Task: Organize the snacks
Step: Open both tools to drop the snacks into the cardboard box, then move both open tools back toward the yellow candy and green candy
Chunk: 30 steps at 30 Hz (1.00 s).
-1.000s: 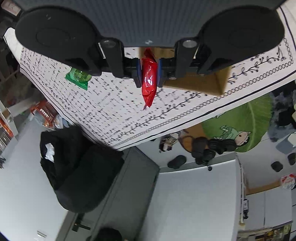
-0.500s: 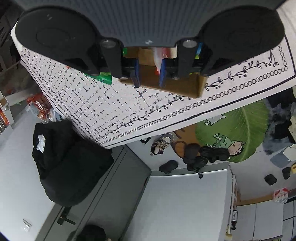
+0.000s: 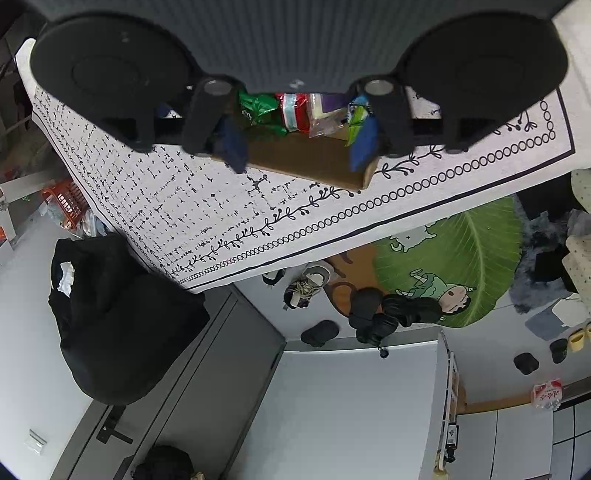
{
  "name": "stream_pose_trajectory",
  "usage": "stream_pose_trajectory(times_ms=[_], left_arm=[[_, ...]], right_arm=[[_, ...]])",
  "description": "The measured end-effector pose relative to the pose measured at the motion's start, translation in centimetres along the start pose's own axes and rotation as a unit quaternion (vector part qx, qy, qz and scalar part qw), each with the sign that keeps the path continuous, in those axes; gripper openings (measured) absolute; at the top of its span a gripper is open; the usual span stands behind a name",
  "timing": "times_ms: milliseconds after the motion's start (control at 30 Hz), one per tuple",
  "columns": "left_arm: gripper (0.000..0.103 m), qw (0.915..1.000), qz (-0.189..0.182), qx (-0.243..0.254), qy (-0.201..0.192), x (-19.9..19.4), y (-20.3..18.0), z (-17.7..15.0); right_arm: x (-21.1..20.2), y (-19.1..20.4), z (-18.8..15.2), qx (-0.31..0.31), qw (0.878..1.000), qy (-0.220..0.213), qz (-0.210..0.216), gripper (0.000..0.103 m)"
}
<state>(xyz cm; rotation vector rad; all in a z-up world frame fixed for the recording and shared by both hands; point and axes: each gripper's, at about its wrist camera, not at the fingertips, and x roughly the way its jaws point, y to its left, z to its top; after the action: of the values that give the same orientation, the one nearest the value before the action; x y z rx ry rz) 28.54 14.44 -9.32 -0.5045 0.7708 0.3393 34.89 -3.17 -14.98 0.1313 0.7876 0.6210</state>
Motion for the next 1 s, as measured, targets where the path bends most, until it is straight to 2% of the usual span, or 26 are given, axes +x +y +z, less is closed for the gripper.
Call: stream_pose_trajectory(times_ms=[133,200,367,467,733,1000], left_arm=[[0.08,1.0,0.003,0.004,-0.003,-0.2,-0.3,0.0],[0.084,1.0,0.005,0.006,-0.003,-0.2,-0.7,-0.1],[0.086,0.9999,-0.002,0.017,0.0,-0.1,-2.0,-0.5],[0.086,0.9997,-0.008,0.022,0.0,-0.1,-3.0,-0.8],[0.086,0.999,-0.023,0.039,0.001,0.4,-6.4,-1.9],[0.086,0.9972,-0.044,0.059,0.005,1.3,-10.0,-3.0]], right_arm=[[-0.6,-1.3,0.1,0.015,1.0,0.005,-0.008,0.053],[-1.0,-2.0,0.1,0.02,1.0,0.005,-0.013,0.057],[-2.0,-4.0,0.1,0.042,0.999,0.003,-0.029,0.069],[-2.6,-5.3,0.0,0.051,0.998,0.001,-0.046,0.073],[-3.7,-8.9,-0.5,0.087,0.993,-0.004,-0.076,0.072],[-3.9,-12.2,-1.3,0.132,0.987,0.0,-0.092,0.064]])
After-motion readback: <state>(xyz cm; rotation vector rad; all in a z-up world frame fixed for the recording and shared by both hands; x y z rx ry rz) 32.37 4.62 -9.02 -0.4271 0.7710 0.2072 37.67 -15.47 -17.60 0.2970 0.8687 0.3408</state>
